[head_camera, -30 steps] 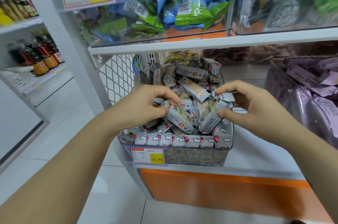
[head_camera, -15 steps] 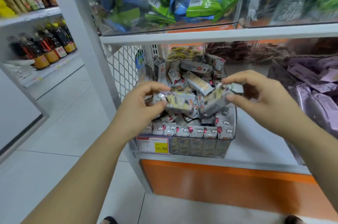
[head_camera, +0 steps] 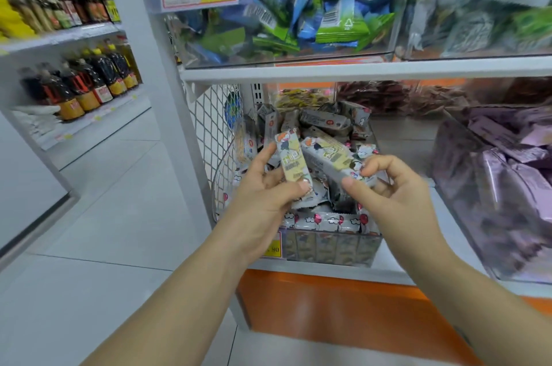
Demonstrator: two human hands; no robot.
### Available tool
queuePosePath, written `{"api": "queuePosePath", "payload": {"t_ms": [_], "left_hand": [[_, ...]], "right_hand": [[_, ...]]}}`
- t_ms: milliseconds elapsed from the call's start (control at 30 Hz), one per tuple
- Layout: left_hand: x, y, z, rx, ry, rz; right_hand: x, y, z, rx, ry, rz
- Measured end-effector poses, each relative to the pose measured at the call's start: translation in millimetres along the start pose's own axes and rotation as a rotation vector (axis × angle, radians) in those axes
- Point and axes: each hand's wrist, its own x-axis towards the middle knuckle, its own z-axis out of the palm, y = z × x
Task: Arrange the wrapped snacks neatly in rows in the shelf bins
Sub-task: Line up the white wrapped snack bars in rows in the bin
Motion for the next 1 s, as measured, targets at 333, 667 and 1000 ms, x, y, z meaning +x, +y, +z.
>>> {"api": "queuePosePath", "payload": {"t_ms": [333, 667, 1000], "left_hand": [[-4.4, 12.9, -2.7, -0.010, -0.016, 0.015], [-22.2, 53.1, -68.4, 0.220, 0.100, 0.111], [-39.4, 67.5, -136.4, 0.514, 0.214, 0.153]], "right_hand": [[-5.1, 8.7, 15.5, -0.149, -0.173, -0.201], [10.3, -19.7, 71.6, -0.237, -0.557, -0.190], [71.9, -5.8, 100.9, -1.006, -0.749, -0.111]]}}
